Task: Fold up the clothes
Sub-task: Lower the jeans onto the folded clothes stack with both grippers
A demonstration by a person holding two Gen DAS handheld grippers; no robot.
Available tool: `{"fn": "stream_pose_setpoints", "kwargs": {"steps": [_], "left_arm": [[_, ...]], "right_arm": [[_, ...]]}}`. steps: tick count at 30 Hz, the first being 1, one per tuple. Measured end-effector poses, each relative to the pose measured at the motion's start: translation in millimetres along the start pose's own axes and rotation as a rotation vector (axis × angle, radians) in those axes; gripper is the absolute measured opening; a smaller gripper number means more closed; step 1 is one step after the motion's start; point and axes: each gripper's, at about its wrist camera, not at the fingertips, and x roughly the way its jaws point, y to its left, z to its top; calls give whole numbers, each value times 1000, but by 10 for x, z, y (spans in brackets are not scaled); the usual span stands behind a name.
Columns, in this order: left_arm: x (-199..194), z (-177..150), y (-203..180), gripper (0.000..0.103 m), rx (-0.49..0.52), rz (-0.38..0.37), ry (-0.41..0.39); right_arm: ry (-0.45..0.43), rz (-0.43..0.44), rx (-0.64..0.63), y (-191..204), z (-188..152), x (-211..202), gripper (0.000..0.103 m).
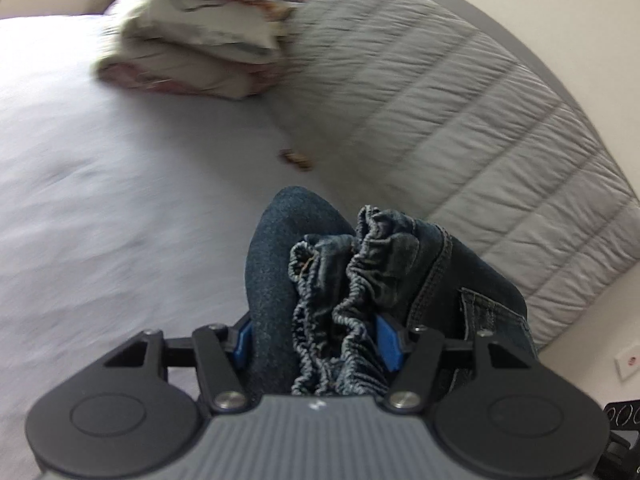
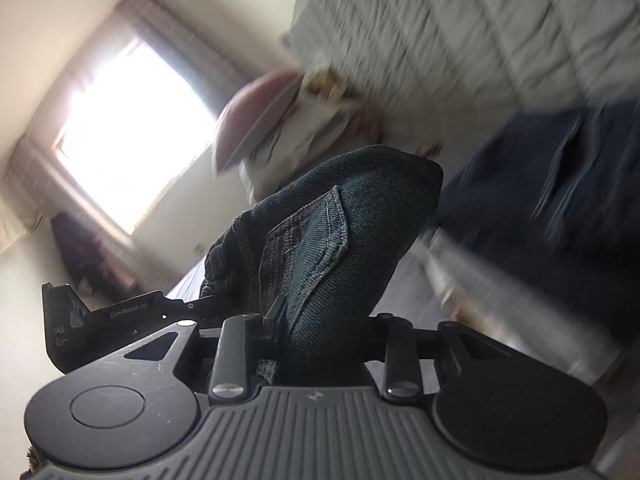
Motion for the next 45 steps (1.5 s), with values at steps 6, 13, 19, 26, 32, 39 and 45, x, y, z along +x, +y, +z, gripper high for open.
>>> {"fn": "stream_pose_setpoints", "kwargs": {"steps": [6, 13, 19, 26, 32, 39, 45], "left_arm": [[575, 314, -697, 61, 80, -95, 41], [1226, 407, -1210, 61, 155, -170, 93], [1870, 449, -1473, 61, 211, -195, 148], [2466, 256, -1356, 70, 260, -167, 168], [2353, 220, -1345, 77, 285, -158, 63], [1918, 291, -1443, 75, 310, -148, -70], [1678, 71, -1542, 70, 326, -249, -93]], "right_arm": [[-118, -83, 32, -325, 499, -358, 34], [-210, -147, 102, -774, 784, -502, 34], [-235, -196, 128, -1107, 813, -441, 36], [-269, -259, 104, -1453, 648, -251, 37], [-279, -270, 67, -1492, 620, -264, 41], [-331, -321, -26, -1333, 580, -527, 62], [-436, -374, -242, -1039, 521, -688, 62]]}}
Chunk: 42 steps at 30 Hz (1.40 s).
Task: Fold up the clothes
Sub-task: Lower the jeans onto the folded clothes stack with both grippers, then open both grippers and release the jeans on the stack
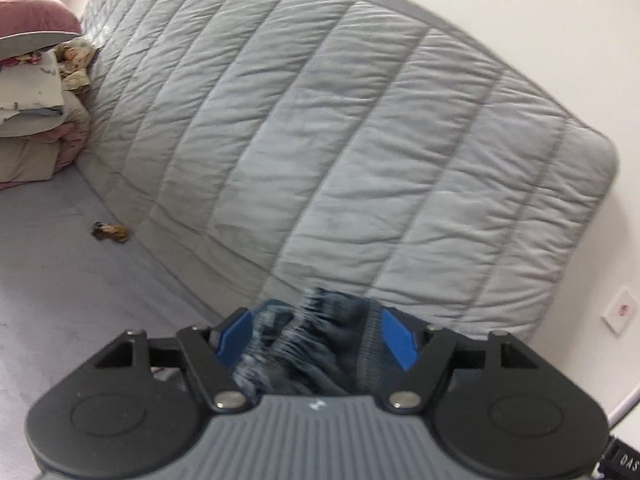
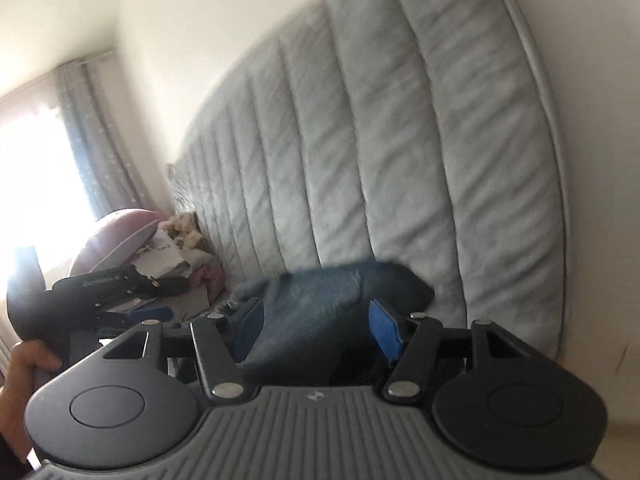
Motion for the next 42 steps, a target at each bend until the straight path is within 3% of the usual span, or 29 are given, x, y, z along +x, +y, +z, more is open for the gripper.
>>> {"fn": "stream_pose_setpoints", "kwargs": {"steps": [5, 15, 20, 29, 36, 42], "left_arm": [[61, -184, -83, 69, 55, -23, 11], [218, -390, -58, 65, 125, 48, 28], [70, -337, -158, 66, 94, 66, 2], [-416, -420, -406, 82, 131, 131, 23], [-783, -683, -534, 100, 173, 264, 64], [-1026, -930, -563, 103, 165, 388, 104]], "right_arm": [[-6, 18, -186, 236, -108, 100, 58], [48, -97, -379, 330, -666, 277, 56], [37, -88, -317, 326, -499, 160, 56], [71, -42, -298, 446, -372, -253, 73], [140, -37, -315, 559, -478, -483, 78], [197, -45, -321, 601, -589, -655, 85]]}}
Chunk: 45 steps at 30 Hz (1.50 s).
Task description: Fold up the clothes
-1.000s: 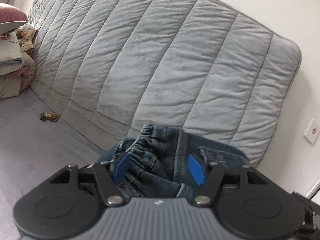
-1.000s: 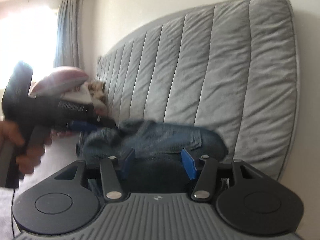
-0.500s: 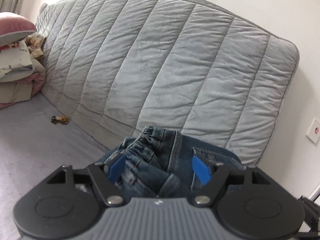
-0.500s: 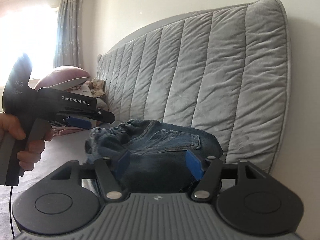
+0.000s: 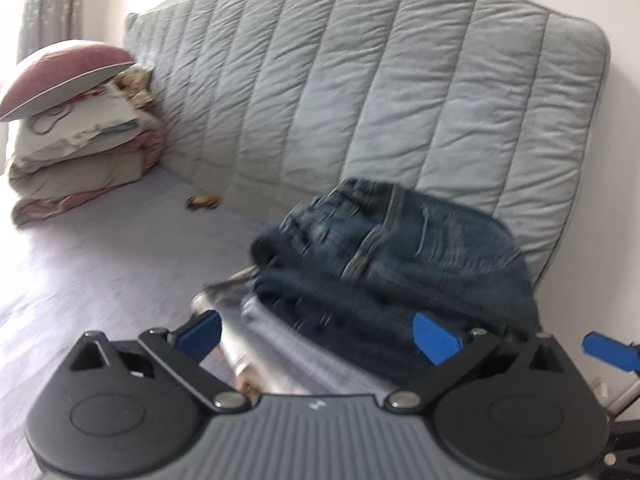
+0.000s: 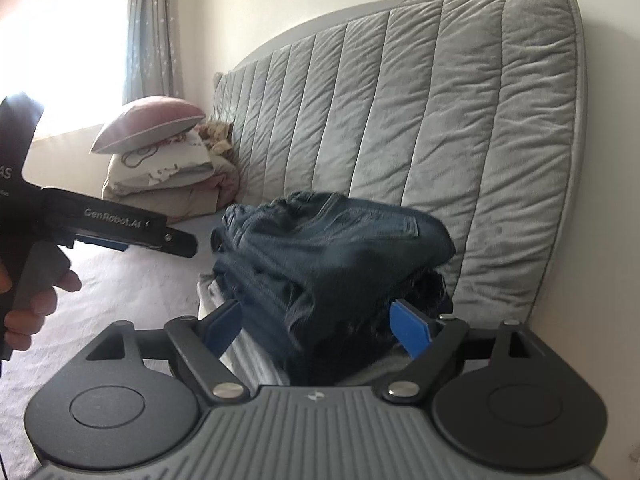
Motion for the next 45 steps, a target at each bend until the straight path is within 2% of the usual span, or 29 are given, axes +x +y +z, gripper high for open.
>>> {"fn": "stream_pose_setpoints", "kwargs": {"steps": [8, 12, 19, 27, 36, 45], "left_arm": [[-139, -406, 6, 103, -23, 155, 116], [-219, -597, 35, 103, -31, 218, 138], [-414, -840, 101, 103, -121, 290, 138], [-607, -1013, 249, 103, -168, 369, 131], [-760, -1231, 512, 103, -212, 412, 137], [-1004, -1526, 1047, 103, -285, 515, 138]], "right_arm": [[39, -28, 35, 33, -167, -148, 90], [37, -34, 33, 57, -245, -222, 102], [116, 7, 81, 107, -298, -204, 103], [129, 40, 69, 362, -366, -205, 103], [164, 103, 37, 769, -425, -166, 103], [194, 223, -16, 1493, -455, -82, 103]]}}
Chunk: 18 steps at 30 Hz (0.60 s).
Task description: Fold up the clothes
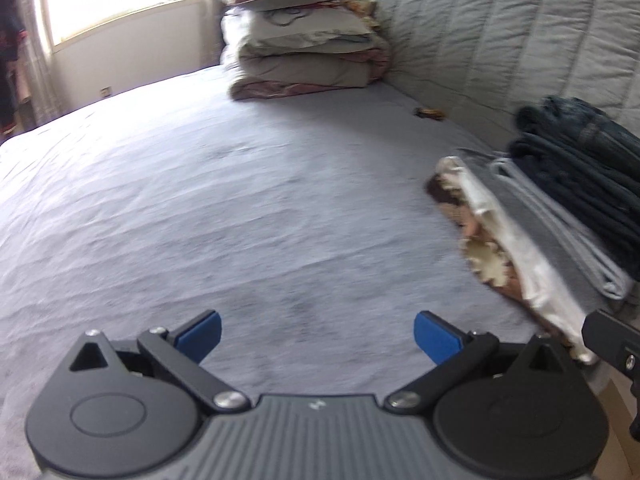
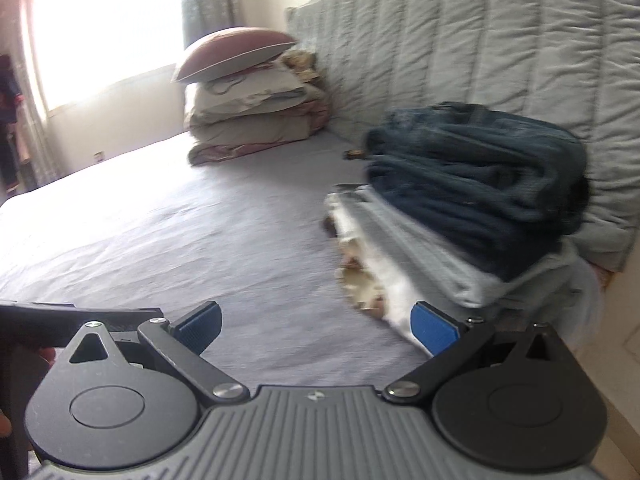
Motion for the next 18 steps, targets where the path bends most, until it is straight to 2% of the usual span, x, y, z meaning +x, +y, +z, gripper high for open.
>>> {"fn": "stream_pose_setpoints", "kwargs": {"steps": [11, 18], "left_arm": [[93, -198, 924, 103, -106, 124, 4], [319, -577, 1534, 103, -168, 222, 27]], "right_arm": [[41, 130, -83, 958, -12, 285, 103], [108, 198, -124, 1498, -326, 757, 103]]}}
